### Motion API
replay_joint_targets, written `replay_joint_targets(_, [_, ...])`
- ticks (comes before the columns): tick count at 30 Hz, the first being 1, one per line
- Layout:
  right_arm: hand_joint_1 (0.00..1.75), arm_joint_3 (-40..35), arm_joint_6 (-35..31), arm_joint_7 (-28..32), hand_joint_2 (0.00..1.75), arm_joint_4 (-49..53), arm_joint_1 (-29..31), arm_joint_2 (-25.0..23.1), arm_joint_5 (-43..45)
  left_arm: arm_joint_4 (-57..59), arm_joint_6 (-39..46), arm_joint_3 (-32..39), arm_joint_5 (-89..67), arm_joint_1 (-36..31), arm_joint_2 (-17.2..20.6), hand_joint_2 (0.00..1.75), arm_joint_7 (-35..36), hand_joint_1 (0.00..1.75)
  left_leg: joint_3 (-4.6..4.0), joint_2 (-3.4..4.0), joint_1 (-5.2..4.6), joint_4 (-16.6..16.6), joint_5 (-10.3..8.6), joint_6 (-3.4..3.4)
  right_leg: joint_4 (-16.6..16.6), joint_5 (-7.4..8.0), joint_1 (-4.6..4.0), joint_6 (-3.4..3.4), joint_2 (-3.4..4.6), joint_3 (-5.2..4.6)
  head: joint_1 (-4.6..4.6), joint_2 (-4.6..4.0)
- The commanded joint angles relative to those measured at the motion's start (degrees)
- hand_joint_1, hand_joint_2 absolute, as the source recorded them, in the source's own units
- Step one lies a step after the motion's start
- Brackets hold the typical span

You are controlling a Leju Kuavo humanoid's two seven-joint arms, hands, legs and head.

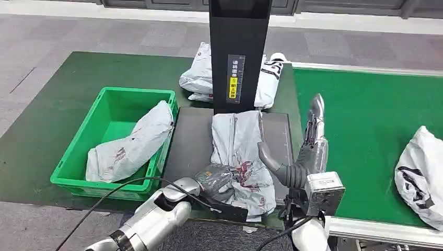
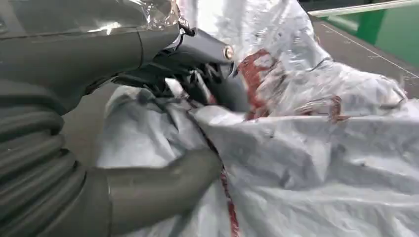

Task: Moved the parcel from conveyor to table for the left to box.

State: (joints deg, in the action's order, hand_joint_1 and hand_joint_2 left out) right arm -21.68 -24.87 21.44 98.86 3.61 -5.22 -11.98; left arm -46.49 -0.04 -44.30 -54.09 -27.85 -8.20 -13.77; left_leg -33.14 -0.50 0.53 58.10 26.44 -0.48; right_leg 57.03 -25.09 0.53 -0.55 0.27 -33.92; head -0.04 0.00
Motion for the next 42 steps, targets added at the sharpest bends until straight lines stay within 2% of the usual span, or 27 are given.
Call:
replay_joint_targets(1, [0.0,1.45,-0.01,-0.56,1.75,-1.3,-0.11,1.81,0.25,3.7,-1.68,-4.51,-0.92,-0.08,1.37,1.75,0.5,1.69,0.18,0.1,-0.03,-0.19,-0.02,0.01,-0.16,0.03,0.02,0.03,0.03,0.14,0.0,0.02])
replay_joint_targets(6, [0.0,1.44,-0.53,-0.8,1.75,-1.41,-0.1,2.27,0.85,5.16,-2.44,-5.54,-2.43,-0.42,1.12,1.75,1.26,1.75,0.16,0.08,-0.02,-0.13,-0.01,0.01,-0.1,0.0,0.0,0.03,0.03,0.13,0.0,0.0])
replay_joint_targets(9, [0.0,1.6,-1.16,-0.72,1.75,-1.55,-0.32,2.49,1.42,6.51,1.07,-4.81,-4.32,-0.64,0.75,1.75,3.73,1.75,0.16,0.08,0.0,-0.14,-0.03,0.02,-0.14,0.02,-0.02,0.03,0.02,0.14,0.0,0.0])
replay_joint_targets(10, [0.0,2.14,-1.98,-0.51,1.75,-1.16,-1.1,2.59,1.49,6.25,6.17,-3.39,-5.72,-0.81,0.83,1.75,6.44,1.75,0.21,0.11,-0.04,-0.23,-0.07,0.03,-0.2,0.05,0.01,0.03,0.03,0.17,0.0,0.0])
replay_joint_targets(12, [0.0,3.27,-3.22,-0.28,1.75,0.24,-2.6,2.7,1.48,3.3,10.61,-0.25,-5.89,-1.19,1.62,1.75,7.93,1.75,0.15,0.04,-0.01,-0.1,-0.02,0.01,-0.08,-0.01,0.0,0.03,-0.01,0.15,0.0,0.0])
replay_joint_targets(14, [0.0,3.98,-3.65,-0.16,1.75,1.13,-3.4,2.65,1.55,-1.99,10.04,2.73,-5.45,-0.5,2.79,1.75,8.42,1.75,0.14,0.01,0.0,-0.06,-0.02,0.0,-0.05,-0.01,-0.01,0.04,-0.04,0.15,0.0,0.02])
replay_joint_targets(18, [0.0,4.04,-3.76,-0.15,1.75,1.19,-3.39,2.49,1.53,-3.34,10.15,3.67,-5.99,0.33,2.85,1.75,8.54,1.75,0.07,0.17,-0.01,-0.09,-0.04,-0.02,-0.04,0.05,0.0,0.08,0.09,0.0,0.0,0.0])
replay_joint_targets(19, [0.0,4.7,-4.37,-0.13,1.75,1.61,-3.9,2.09,1.41,-5.63,15.61,6.25,-5.84,0.93,2.94,1.75,9.06,1.75,0.09,0.09,0.02,-0.09,-0.04,-0.02,-0.07,0.07,-0.03,0.08,0.01,0.04,-0.02,0.02])
replay_joint_targets(21, [0.0,6.04,-5.51,-0.15,1.75,2.52,-4.75,1.6,1.3,-12.84,21.25,10.73,-4.48,1.65,4.05,1.75,9.89,1.75,0.06,0.07,0.01,-0.09,-0.05,-0.03,-0.06,0.05,-0.03,0.08,-0.01,0.03,0.0,0.0])
replay_joint_targets(22, [0.0,6.78,-6.04,-0.51,1.75,3.12,-5.28,1.31,1.38,-18.99,27.66,14.16,-5.74,2.52,4.73,1.75,10.76,1.75,0.06,0.07,0.0,-0.04,-0.05,-0.05,0.02,0.03,-0.01,0.06,0.02,0.02,0.0,0.02])
replay_joint_targets(27, [0.0,7.24,-5.65,-0.9,1.75,2.19,-4.8,1.15,1.95,-38.83,33.96,21.97,-3.85,7.8,6.39,1.75,8.73,1.75,-0.12,0.21,0.0,-0.01,-0.02,-0.08,0.1,0.03,-0.01,0.09,0.15,-0.22,0.0,0.02])
replay_joint_targets(29, [0.0,7.2,-5.68,-0.88,1.75,1.92,-4.69,1.05,1.95,-39.75,33.88,22.13,-3.91,8.28,6.57,1.75,9.01,1.75,-0.05,0.38,-0.02,-0.03,0.02,-0.1,0.11,0.03,0.0,0.11,0.31,-0.24,-0.02,0.02])
replay_joint_targets(39, [0.0,7.16,-5.73,-0.84,1.75,1.84,-4.64,1.02,1.94,-39.03,34.36,21.78,-4.17,8.51,6.23,1.75,8.58,1.75,-0.1,0.12,0.01,-0.06,-0.05,-0.09,0.04,0.0,-0.02,0.13,0.09,-0.18,0.0,0.02])
replay_joint_targets(42, [0.0,6.81,-5.49,-0.86,1.75,1.09,-4.17,1.13,2.06,-40.29,39.21,22.73,-4.21,8.54,5.97,1.75,7.4,1.75,-0.08,0.12,-0.03,-0.08,-0.06,-0.09,0.06,-0.01,0.01,0.13,0.08,-0.18,0.0,0.0])
